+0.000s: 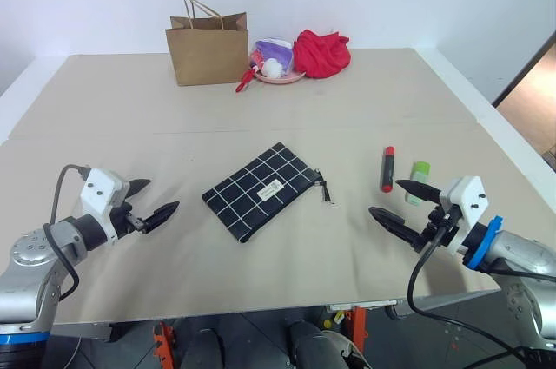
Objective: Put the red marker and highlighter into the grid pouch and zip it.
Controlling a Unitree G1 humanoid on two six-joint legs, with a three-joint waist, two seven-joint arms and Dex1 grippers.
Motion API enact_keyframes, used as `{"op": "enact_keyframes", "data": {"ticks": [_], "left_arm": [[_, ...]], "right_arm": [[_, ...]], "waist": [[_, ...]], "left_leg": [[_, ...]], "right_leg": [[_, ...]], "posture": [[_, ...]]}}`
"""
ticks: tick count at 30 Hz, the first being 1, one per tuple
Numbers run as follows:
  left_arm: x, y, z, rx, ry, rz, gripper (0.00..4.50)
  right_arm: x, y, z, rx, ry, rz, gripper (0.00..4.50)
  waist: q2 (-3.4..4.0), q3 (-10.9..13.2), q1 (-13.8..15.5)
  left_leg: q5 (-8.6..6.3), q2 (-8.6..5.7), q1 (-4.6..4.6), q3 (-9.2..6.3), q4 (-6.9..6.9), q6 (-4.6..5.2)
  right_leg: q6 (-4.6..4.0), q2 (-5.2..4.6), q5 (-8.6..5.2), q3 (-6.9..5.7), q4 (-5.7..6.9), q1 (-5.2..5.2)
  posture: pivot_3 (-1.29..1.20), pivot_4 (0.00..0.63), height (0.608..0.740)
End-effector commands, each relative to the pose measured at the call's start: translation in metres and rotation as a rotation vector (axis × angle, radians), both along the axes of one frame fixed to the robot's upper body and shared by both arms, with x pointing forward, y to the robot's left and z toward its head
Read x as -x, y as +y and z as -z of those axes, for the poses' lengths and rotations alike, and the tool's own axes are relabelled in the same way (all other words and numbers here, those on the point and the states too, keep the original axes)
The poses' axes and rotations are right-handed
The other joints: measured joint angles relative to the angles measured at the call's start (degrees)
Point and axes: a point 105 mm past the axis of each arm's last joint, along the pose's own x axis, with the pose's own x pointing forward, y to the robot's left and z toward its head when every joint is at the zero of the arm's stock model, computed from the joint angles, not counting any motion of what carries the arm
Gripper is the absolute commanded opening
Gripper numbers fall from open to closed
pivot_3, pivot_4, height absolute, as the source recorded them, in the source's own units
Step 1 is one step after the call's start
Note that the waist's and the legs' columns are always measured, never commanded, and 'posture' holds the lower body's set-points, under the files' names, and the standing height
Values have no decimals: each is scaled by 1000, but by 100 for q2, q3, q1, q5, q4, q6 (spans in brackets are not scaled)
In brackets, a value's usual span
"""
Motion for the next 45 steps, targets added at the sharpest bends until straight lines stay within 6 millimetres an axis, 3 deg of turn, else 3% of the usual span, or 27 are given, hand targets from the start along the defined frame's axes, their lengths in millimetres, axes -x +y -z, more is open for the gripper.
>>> {"op": "enact_keyframes", "data": {"ticks": [1, 12, 17, 21, 26, 27, 31, 36, 45], "left_arm": [[-1, -1, -15, 6, -65, 4, 4475], [5, -24, -18, -3, -64, 122, 4475], [13, -44, -21, -24, -63, 239, 4475], [22, -66, -22, -41, -56, 364, 4500], [29, -82, -21, -120, -79, 491, 4500], [29, -83, -21, -126, -83, 503, 4500], [30, -89, -18, -186, -110, 567, 4500], [28, -93, -19, -191, -140, 579, 4500], [24, -98, -16, -309, -214, 607, 4500]], "right_arm": [[-2, 2, -7, 7, -32, -11, 4500], [-7, 6, -9, 1, -43, -5, 4500], [-17, 26, -25, -32, -67, -64, 4500], [-36, 58, -35, -71, -58, -125, 2763], [-69, 92, -27, -112, 10, -101, 256], [-74, 96, -24, -126, 22, -97, 30], [-91, 114, -12, -116, 27, -80, 30], [-105, 112, 1, -84, 28, -10, 30], [-98, 128, 30, -3, 71, -58, 30]], "waist": [[0, 0, 0], [0, 0, 1], [0, 0, -21], [0, 0, -53], [0, 0, -87], [0, 0, -97], [1, 0, -96], [1, 1, -100], [2, 0, -133]], "left_leg": [[0, 0, 0, 0, 0, 0], [0, 0, 0, 0, 0, 0], [0, 0, 2, 0, 1, 0], [6, 0, 9, 0, 1, 9], [6, 1, 7, 0, 0, 10], [6, 1, 7, 0, 0, 10], [6, 0, -9, -4, -4, 10], [5, 0, -16, -8, -20, 10], [5, 0, -11, -16, -20, 12]], "right_leg": [[0, 0, 0, 0, 0, 0], [1, 0, 0, 0, 0, 1], [-1, 0, 3, 1, 0, 1], [-4, 1, 12, 0, 2, 2], [-4, 2, 13, -1, 2, 2], [-4, 2, 13, -1, 2, 3], [17, 2, 18, -1, 2, -1], [-5, 2, 30, -4, 2, -10], [-8, 5, 31, -11, 4, -8]], "posture": [[0, 150, 740], [0, 150, 740], [0, 150, 740], [0, 150, 740], [0, 150, 740], [0, 150, 740], [0, 150, 740], [0, 150, 740], [0, 150, 740]]}}
